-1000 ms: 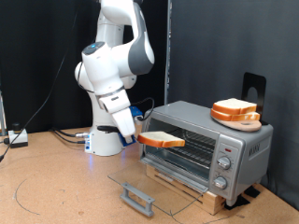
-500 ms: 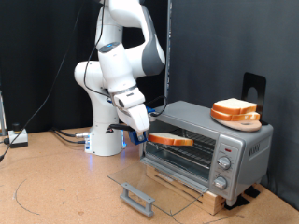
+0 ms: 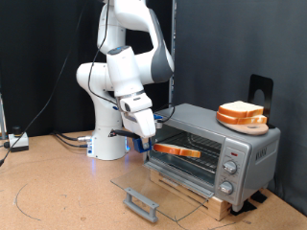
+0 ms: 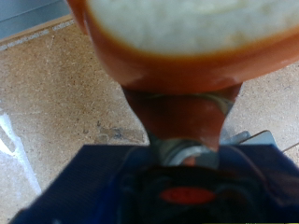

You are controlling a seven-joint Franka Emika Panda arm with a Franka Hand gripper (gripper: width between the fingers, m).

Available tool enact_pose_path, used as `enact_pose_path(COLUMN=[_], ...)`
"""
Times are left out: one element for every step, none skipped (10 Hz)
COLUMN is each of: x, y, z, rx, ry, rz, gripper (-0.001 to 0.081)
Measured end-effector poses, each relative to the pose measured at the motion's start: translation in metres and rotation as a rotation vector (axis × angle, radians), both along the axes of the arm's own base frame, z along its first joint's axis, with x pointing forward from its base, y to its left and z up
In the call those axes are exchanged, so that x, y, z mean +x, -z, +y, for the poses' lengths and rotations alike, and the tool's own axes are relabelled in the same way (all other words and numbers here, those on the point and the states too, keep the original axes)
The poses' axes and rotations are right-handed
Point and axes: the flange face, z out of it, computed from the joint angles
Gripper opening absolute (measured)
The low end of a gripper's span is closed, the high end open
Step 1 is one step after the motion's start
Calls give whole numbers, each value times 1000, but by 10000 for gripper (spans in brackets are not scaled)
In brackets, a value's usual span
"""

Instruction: Make a piece of toast with the oven

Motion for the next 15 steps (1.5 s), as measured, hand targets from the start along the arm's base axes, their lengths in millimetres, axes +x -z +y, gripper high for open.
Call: enact_pose_path(x=[1, 1, 0, -2, -6, -10, -13, -15, -14, -12, -10, -7, -3, 0, 1], y=[1, 1, 2, 4, 5, 6, 5, 3, 1, -2, -3, -4, -4, -4, -6], z=[0, 1, 3, 6, 12, 20, 32, 46, 59, 68, 74, 76, 75, 73, 72], rx=[1, 2, 7, 13, 16, 4, -19, -51, -81, -110, -142, -175, -191, -191, -177], ry=[2, 1, -4, -18, -42, -83, -122, -156, -179, -195, -205, -211, -216, -218, -218], rz=[3, 6, 13, 23, 30, 31, 17, -10, -53, -91, -128, -164, -179, -177, -161], gripper=[394, 394, 394, 394, 394, 394, 394, 394, 394, 394, 394, 394, 394, 394, 394])
